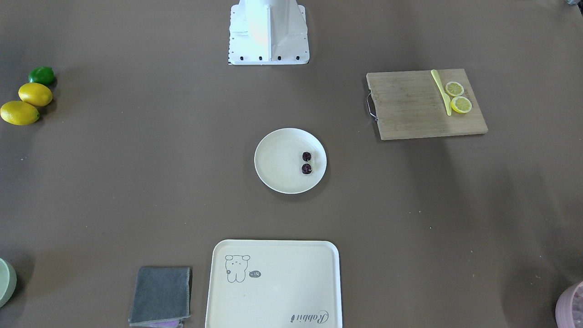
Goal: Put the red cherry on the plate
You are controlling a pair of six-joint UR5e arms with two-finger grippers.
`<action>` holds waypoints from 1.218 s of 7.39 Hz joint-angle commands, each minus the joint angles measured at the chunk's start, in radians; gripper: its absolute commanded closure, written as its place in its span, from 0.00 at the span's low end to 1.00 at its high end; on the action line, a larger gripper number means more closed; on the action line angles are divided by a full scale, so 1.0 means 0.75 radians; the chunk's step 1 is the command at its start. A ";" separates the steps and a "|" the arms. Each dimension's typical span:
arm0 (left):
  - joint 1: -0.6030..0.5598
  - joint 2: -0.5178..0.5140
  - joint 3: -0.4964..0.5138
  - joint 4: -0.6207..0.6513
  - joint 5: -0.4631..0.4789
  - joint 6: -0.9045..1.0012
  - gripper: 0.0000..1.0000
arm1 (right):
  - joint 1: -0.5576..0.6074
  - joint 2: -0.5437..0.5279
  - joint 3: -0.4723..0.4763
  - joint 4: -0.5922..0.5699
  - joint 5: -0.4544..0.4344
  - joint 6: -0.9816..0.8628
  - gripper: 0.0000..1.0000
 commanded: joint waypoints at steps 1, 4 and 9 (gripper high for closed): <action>0.000 -0.001 -0.002 0.000 0.000 0.000 0.02 | -0.002 0.004 0.001 0.004 0.005 0.000 0.00; 0.000 0.001 -0.010 0.000 -0.002 0.000 0.02 | -0.002 0.002 0.001 0.006 0.003 0.000 0.00; 0.000 0.001 -0.018 0.002 -0.004 0.000 0.02 | -0.002 -0.003 0.001 0.006 0.005 0.000 0.00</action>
